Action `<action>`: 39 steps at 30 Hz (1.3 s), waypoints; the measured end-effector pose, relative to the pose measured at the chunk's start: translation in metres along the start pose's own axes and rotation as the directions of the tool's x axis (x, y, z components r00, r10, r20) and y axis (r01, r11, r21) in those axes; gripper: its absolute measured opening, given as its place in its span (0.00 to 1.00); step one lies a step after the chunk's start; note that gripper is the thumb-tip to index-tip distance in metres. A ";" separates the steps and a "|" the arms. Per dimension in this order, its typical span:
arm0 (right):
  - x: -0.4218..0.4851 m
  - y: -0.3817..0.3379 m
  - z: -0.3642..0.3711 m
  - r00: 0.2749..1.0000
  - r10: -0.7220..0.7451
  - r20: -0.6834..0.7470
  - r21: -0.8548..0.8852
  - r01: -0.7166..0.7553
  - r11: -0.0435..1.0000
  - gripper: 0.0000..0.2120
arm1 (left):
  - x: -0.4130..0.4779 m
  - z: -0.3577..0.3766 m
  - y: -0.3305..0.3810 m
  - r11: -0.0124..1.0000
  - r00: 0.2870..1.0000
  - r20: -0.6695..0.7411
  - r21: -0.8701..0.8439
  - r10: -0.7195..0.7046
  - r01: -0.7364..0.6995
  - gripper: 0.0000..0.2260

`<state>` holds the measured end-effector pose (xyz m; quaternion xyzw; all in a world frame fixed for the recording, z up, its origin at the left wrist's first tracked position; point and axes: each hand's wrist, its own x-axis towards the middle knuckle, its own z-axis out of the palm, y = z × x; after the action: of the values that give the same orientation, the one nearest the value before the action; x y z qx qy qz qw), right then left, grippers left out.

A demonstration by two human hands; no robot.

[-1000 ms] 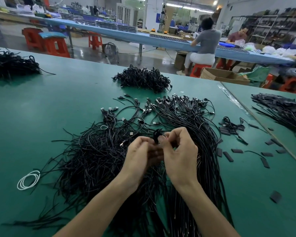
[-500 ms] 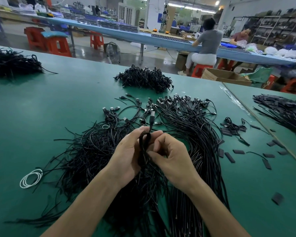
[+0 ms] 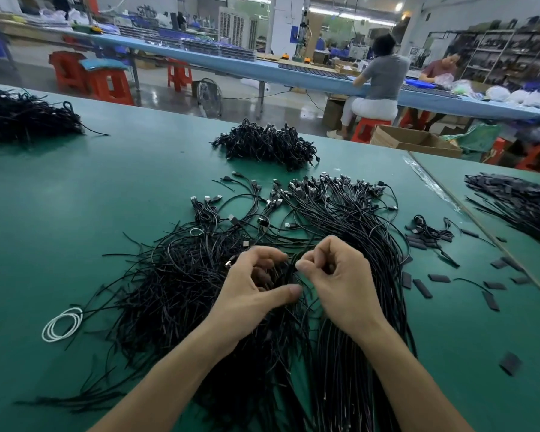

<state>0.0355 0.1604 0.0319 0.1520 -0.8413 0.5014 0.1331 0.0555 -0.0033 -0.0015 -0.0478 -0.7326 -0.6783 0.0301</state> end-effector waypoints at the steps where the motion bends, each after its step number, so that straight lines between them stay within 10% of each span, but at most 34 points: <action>1: 0.000 -0.001 0.000 0.999 -0.012 -0.035 -0.015 0.011 1.000 0.20 | 0.000 0.003 -0.002 1.000 0.997 -0.073 0.014 -0.008 0.009 0.21; 8: -0.006 -0.007 0.013 0.977 -0.062 -0.206 0.048 0.074 0.996 0.20 | 0.005 0.011 0.001 0.966 0.987 -0.009 -0.209 -0.159 0.154 0.24; 12: -0.007 -0.011 0.025 0.969 -0.004 -0.246 0.159 0.045 0.986 0.18 | 0.012 0.017 0.009 0.767 0.964 0.067 -0.593 -0.257 0.246 0.08; 16: -0.010 -0.012 0.030 0.991 0.033 -0.130 0.326 0.011 0.945 0.17 | 0.018 0.009 0.011 0.592 0.941 0.165 -0.741 -0.296 0.317 0.19; 24: -0.007 0.005 0.030 0.970 0.243 -0.003 0.466 -0.214 0.859 0.16 | 0.022 -0.015 0.000 0.932 0.991 0.060 -0.334 -0.124 0.137 0.15; 31: -0.001 0.020 0.032 0.951 0.302 0.066 0.295 -0.308 0.905 0.10 | 0.036 -0.030 -0.010 0.947 0.973 0.125 -0.235 -0.196 0.221 0.12; 39: -0.010 0.062 0.010 0.920 0.387 -0.063 -0.185 -0.391 0.902 0.05 | 0.125 -0.087 -0.032 0.958 0.882 -0.471 0.239 -0.025 0.155 0.13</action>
<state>0.0201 0.1806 -0.0261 -0.0388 -0.8977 0.4354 0.0550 -0.0738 -0.0893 -0.0131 0.1545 -0.7910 -0.5643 0.1787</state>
